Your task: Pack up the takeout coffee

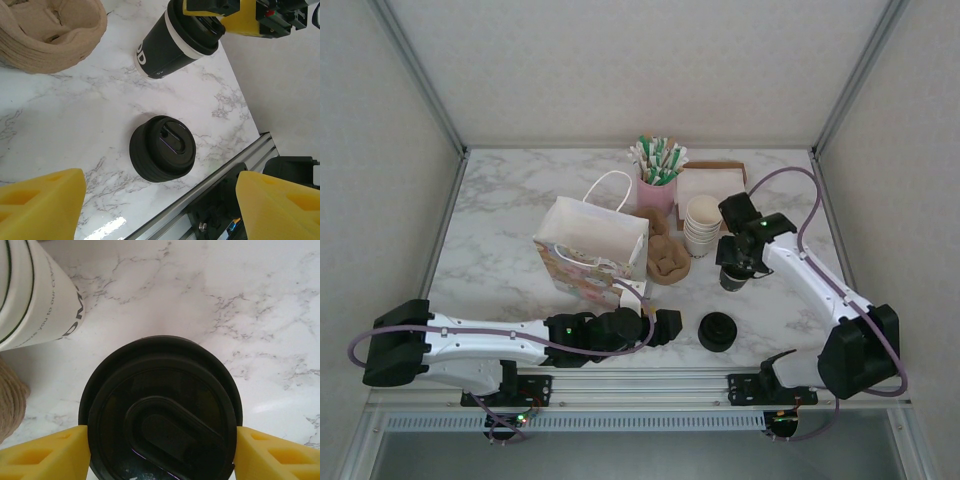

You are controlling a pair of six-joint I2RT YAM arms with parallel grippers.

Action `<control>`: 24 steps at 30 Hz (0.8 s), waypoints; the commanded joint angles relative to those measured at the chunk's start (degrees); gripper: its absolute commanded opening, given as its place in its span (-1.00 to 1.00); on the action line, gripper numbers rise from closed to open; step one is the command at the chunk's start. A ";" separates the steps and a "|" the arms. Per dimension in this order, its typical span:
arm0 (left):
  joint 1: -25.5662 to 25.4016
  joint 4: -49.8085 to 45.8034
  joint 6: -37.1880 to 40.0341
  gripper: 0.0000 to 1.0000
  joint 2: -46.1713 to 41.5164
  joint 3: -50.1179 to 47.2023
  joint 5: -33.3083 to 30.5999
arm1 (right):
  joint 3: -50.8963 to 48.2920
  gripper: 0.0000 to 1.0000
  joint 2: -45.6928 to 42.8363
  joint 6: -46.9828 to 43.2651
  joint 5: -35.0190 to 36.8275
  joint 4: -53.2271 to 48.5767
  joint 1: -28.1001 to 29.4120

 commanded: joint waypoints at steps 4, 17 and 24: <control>-0.43 -0.77 -0.18 0.58 0.83 1.41 -1.58 | -9.84 0.35 -1.31 7.72 2.16 -4.26 -0.30; -0.60 -5.50 2.51 0.58 -0.48 5.13 -1.82 | -13.10 0.37 2.67 14.21 8.47 -5.34 2.83; -0.59 -6.83 2.40 0.58 -2.20 4.84 -2.74 | -12.37 0.39 2.52 16.26 5.97 -4.71 4.71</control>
